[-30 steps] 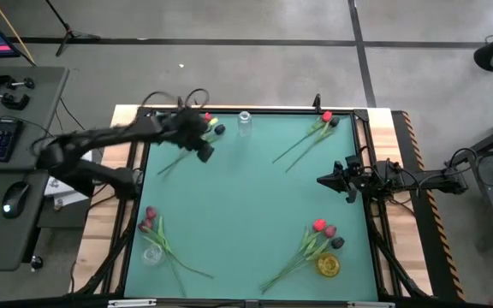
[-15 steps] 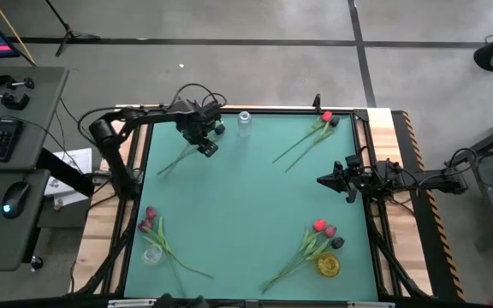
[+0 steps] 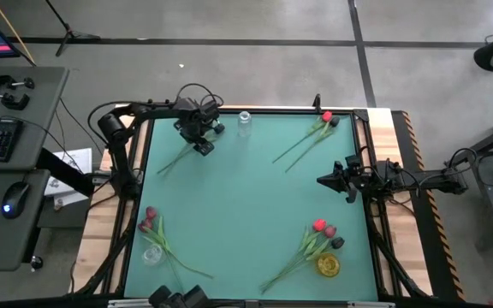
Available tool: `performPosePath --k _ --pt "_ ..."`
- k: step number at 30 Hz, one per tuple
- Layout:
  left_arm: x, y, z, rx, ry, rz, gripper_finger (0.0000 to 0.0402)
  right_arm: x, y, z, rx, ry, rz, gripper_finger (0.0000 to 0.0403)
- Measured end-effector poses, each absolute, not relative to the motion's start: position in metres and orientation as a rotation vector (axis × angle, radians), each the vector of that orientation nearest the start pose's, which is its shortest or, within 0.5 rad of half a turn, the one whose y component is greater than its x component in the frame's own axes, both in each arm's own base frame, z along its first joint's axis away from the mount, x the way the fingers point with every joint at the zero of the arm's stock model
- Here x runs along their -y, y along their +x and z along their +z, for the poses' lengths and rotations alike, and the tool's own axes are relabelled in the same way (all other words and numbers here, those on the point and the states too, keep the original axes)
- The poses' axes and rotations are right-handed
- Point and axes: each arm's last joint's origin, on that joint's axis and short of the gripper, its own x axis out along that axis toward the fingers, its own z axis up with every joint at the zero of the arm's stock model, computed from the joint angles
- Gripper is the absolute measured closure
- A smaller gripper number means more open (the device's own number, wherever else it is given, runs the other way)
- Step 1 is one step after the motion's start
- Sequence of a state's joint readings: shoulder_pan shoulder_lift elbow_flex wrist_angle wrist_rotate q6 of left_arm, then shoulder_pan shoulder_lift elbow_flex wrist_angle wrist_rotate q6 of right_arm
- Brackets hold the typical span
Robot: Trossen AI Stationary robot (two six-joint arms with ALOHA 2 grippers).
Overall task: Sort flowers into vase by color
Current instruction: Put the top left black tulip into the top transparent vase
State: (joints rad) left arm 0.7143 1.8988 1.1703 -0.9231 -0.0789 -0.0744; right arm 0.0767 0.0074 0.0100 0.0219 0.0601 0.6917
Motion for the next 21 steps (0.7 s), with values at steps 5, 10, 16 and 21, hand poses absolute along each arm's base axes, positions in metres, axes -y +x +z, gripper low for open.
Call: performPosePath --k 5,10,16,21 --pt "-0.211 0.241 0.138 -1.589 -0.555 0.628 0.0321 -0.006 0.097 0.168 0.017 0.693 0.024 0.0402" --pt "-0.210 0.239 0.142 -1.592 -0.553 0.602 0.0390 -0.006 0.097 0.168 0.018 0.693 0.024 0.0402" --pt "-0.201 0.240 0.188 -1.348 -0.658 0.521 0.0399 -0.006 0.097 0.168 0.018 0.693 0.025 0.0402" --pt "-0.191 0.239 0.234 -1.084 -0.623 0.435 0.0401 -0.006 0.097 0.168 0.018 0.693 0.024 0.0402"
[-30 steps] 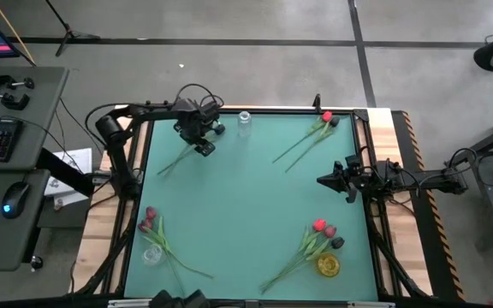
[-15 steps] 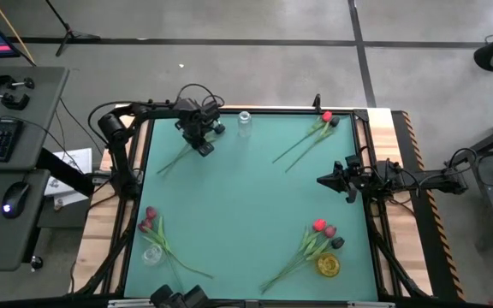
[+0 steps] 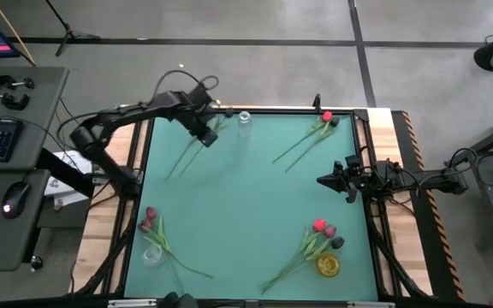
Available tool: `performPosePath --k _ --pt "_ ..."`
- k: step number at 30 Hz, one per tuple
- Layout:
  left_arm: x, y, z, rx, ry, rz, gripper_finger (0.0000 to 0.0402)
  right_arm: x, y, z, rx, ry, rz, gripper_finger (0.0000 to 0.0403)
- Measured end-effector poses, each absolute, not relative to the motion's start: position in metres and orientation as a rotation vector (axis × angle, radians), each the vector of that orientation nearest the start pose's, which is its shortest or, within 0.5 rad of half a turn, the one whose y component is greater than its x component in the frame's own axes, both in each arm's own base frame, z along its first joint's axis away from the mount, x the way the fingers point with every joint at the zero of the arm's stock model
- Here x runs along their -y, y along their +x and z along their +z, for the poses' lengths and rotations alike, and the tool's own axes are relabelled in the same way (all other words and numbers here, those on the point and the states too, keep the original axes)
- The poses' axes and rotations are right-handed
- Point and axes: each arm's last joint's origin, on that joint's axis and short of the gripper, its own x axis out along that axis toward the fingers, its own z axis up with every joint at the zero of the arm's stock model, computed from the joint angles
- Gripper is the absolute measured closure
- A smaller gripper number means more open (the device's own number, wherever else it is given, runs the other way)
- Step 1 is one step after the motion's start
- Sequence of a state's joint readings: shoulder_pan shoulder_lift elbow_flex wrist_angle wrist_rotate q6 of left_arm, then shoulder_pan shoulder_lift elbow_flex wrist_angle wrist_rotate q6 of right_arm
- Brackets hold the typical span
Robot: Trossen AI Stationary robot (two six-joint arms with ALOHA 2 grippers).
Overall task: Sort flowers into vase by color
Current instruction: Put the top left black tulip into the top transparent vase
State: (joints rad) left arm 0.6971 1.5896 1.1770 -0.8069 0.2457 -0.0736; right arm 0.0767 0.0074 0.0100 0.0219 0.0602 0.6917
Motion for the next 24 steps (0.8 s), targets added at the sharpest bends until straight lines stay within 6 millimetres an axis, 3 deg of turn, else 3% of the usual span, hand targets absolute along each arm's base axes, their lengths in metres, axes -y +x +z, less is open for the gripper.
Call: performPosePath --k 7,11,14,18,24 --pt "-0.168 0.242 0.297 -0.723 -0.405 0.299 0.0401 -0.006 0.097 0.168 0.018 0.693 0.024 0.0402" --pt "-0.156 0.255 0.340 -0.384 -0.171 0.280 0.0401 -0.006 0.097 0.168 0.018 0.693 0.024 0.0402" --pt "-0.158 0.266 0.365 -0.140 -0.010 0.351 0.0401 -0.006 0.097 0.169 0.018 0.693 0.024 0.0402" --pt "-0.173 0.280 0.367 0.022 0.069 0.397 0.0401 -0.006 0.097 0.168 0.018 0.693 0.024 0.0402" --pt "-0.194 0.294 0.342 -0.015 0.027 0.425 0.0401 -0.006 0.097 0.168 0.018 0.693 0.024 0.0402"
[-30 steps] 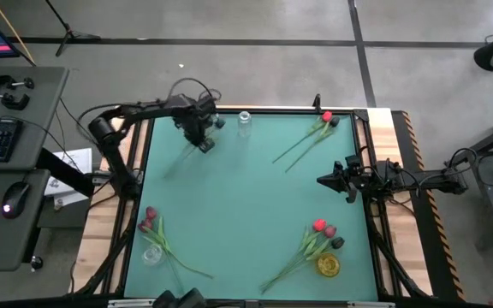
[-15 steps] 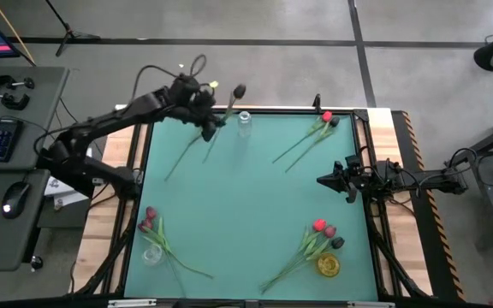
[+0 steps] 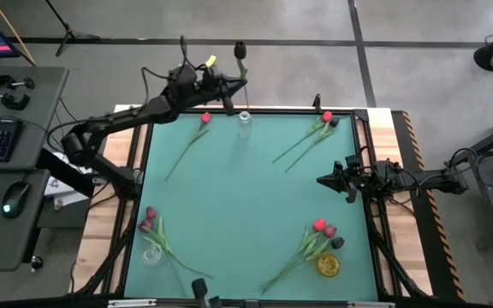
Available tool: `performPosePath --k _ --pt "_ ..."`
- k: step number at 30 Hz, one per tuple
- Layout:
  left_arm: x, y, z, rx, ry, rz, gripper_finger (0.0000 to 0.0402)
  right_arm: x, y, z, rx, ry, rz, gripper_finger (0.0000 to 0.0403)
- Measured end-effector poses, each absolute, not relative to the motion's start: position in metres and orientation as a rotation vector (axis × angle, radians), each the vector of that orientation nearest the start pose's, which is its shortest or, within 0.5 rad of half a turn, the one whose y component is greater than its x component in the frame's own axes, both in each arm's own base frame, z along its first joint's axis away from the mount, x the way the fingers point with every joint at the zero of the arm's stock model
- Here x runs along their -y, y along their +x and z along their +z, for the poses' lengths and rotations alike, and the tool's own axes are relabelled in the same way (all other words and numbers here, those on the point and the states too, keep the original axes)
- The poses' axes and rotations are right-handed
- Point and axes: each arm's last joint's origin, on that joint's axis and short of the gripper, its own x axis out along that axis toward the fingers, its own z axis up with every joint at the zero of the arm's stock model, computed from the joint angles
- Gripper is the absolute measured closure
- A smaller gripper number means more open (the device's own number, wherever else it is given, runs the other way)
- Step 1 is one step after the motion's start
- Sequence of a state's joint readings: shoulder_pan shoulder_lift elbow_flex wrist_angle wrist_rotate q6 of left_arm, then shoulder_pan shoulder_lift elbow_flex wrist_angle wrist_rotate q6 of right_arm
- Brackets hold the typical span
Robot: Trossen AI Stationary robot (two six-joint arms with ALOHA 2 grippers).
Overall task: Sort flowers into vase by color
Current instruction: Put the top left black tulip into the top transparent vase
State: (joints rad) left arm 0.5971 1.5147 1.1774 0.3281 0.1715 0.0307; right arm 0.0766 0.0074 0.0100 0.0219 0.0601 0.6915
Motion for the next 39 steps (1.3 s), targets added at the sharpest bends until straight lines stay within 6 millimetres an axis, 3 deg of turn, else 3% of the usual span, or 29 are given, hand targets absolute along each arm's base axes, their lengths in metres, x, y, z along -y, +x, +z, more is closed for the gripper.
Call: performPosePath --k 6,16,39 --pt "-0.197 0.298 0.336 -0.036 0.039 0.438 0.0401 -0.006 0.097 0.168 0.018 0.693 0.024 0.0402" --pt "-0.203 0.285 0.337 -0.097 0.026 0.464 0.0401 -0.006 0.097 0.169 0.018 0.693 0.025 0.0402" --pt "-0.203 0.292 0.316 -0.079 0.028 0.425 0.0401 -0.006 0.097 0.169 0.018 0.693 0.025 0.0402"
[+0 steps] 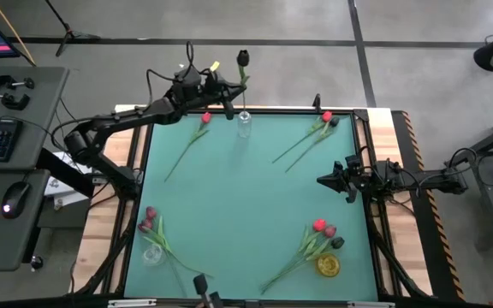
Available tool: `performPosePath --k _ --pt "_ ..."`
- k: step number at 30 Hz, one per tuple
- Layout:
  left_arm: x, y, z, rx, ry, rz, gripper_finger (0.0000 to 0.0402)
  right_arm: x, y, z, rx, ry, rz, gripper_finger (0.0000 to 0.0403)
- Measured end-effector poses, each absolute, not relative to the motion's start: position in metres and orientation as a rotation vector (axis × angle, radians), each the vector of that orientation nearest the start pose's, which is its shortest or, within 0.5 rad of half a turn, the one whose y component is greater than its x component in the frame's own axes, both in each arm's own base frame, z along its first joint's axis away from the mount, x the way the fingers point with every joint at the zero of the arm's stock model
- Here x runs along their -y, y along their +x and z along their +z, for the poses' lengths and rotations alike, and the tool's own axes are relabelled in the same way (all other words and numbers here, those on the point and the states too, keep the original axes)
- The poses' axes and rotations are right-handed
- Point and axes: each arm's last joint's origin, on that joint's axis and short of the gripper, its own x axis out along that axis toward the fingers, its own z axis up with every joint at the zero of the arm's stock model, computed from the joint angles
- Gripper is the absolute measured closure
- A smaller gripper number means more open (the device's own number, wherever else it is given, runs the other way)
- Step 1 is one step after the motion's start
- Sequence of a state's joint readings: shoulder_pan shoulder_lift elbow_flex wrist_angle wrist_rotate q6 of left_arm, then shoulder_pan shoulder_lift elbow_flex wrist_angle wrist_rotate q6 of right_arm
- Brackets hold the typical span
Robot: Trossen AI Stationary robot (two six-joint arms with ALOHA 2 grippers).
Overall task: Sort flowers into vase by color
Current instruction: Put the top left black tulip into the top transparent vase
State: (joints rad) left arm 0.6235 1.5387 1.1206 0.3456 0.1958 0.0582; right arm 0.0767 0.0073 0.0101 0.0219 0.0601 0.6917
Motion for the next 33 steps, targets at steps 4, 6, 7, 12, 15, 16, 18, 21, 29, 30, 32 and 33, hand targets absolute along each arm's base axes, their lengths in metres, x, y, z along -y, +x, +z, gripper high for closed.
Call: performPosePath --k 4,6,7,12,15,16,18,21,29,30,32,33 --pt "-0.202 0.291 0.322 -0.045 0.050 0.428 0.0401 -0.006 0.097 0.169 0.018 0.693 0.025 0.0402" --pt "-0.203 0.289 0.321 -0.054 0.046 0.432 0.0401 -0.006 0.097 0.169 0.018 0.693 0.025 0.0402" --pt "-0.204 0.289 0.320 -0.064 0.041 0.432 0.0401 -0.006 0.097 0.169 0.018 0.693 0.025 0.0402" --pt "-0.203 0.289 0.316 -0.104 0.024 0.427 0.0401 -0.006 0.097 0.168 0.018 0.693 0.025 0.0402" --pt "-0.203 0.289 0.313 -0.126 0.014 0.426 0.0401 -0.006 0.097 0.168 0.018 0.693 0.024 0.0402" --pt "-0.203 0.290 0.312 -0.130 0.013 0.425 0.0401 -0.006 0.097 0.169 0.018 0.693 0.025 0.0402" --pt "-0.205 0.292 0.309 -0.138 0.009 0.424 0.0401 -0.006 0.097 0.168 0.018 0.693 0.024 0.0402" --pt "-0.206 0.297 0.299 -0.165 -0.006 0.418 0.0401 -0.006 0.097 0.169 0.018 0.693 0.025 0.0402" --pt "-0.205 0.309 0.280 -0.228 -0.037 0.399 0.0393 -0.006 0.097 0.168 0.017 0.693 0.024 0.0402" --pt "-0.205 0.309 0.280 -0.233 -0.047 0.402 0.0390 -0.006 0.097 0.168 0.018 0.693 0.024 0.0402" --pt "-0.204 0.308 0.277 -0.259 -0.075 0.405 0.0380 -0.006 0.097 0.168 0.018 0.693 0.025 0.0402" --pt "-0.204 0.308 0.275 -0.273 -0.084 0.405 0.0374 -0.006 0.097 0.168 0.018 0.693 0.025 0.0402"
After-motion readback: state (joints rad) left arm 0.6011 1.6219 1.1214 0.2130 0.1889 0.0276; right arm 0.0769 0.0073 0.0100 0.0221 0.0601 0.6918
